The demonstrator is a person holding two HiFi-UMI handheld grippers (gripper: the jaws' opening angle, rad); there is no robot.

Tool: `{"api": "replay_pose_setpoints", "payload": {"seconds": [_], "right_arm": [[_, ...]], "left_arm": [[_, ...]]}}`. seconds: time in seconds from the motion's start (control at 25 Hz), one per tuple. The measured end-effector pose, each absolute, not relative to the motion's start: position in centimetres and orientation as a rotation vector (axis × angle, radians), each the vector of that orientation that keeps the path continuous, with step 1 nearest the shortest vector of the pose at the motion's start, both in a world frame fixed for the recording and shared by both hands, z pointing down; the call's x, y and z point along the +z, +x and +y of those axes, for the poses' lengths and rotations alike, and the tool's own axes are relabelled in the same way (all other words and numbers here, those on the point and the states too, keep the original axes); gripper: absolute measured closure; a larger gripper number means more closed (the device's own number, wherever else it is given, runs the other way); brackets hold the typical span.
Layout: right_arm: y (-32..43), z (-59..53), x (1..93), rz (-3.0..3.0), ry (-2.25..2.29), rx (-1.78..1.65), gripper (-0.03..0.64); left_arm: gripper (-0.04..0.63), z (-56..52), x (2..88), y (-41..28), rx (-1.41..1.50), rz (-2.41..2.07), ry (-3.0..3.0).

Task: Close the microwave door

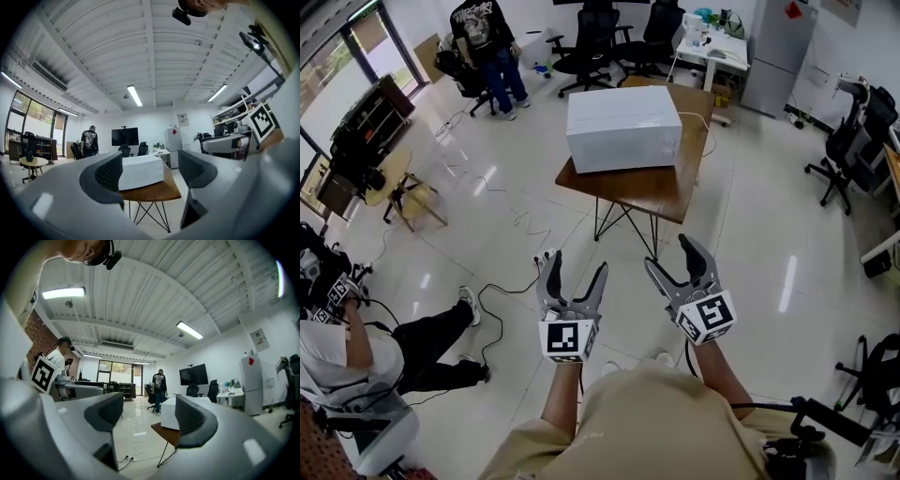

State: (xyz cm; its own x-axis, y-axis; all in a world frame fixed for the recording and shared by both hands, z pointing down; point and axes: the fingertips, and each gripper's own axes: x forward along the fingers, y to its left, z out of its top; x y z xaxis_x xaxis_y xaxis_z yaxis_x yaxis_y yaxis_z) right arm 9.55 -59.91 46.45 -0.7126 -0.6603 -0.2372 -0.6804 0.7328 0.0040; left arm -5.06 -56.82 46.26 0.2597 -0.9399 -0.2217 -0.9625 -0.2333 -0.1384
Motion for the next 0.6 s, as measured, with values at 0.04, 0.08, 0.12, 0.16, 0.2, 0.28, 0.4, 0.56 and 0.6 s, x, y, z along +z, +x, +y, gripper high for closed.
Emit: {"api": "replay_pose_setpoints", "payload": {"seconds": [0.04,0.08,0.12,0.16,0.2,0.28,0.4,0.56,0.6], "right_arm": [[9.3,-59.7,46.0,2.715,-1.065,0.143,0.282],[9.0,-59.4,45.8,2.714,-1.065,0.152,0.282],[8.8,-59.1,46.0,2.712,-1.070,0.161,0.282],[8.6,-58.6,46.5,2.712,-1.078,0.170,0.282],[8.4,-58.0,47.0,2.712,-1.084,0.179,0.282],[7.8,-57.3,47.7,2.716,-1.090,0.196,0.282],[7.2,-57.1,48.0,2.734,-1.093,0.195,0.282],[7.3,-56.0,49.7,2.769,-1.100,0.177,0.282],[7.4,-55.7,50.1,2.778,-1.100,0.175,0.282]], "left_arm": [[0.230,-56.8,46.0,-5.4,0.138,1.767,-2.291],[0.229,-56.7,46.1,-5.8,0.143,1.766,-2.297],[0.229,-56.5,46.5,-6.1,0.146,1.765,-2.303],[0.229,-56.1,47.2,-6.4,0.148,1.763,-2.311],[0.229,-55.7,48.1,-6.6,0.149,1.761,-2.319],[0.230,-55.1,49.0,-7.0,0.150,1.753,-2.331],[0.229,-55.0,49.3,-6.9,0.135,1.720,-2.342],[0.230,-54.3,50.8,-6.1,0.089,1.704,-2.389],[0.230,-54.1,51.2,-5.9,0.081,1.703,-2.401]]}}
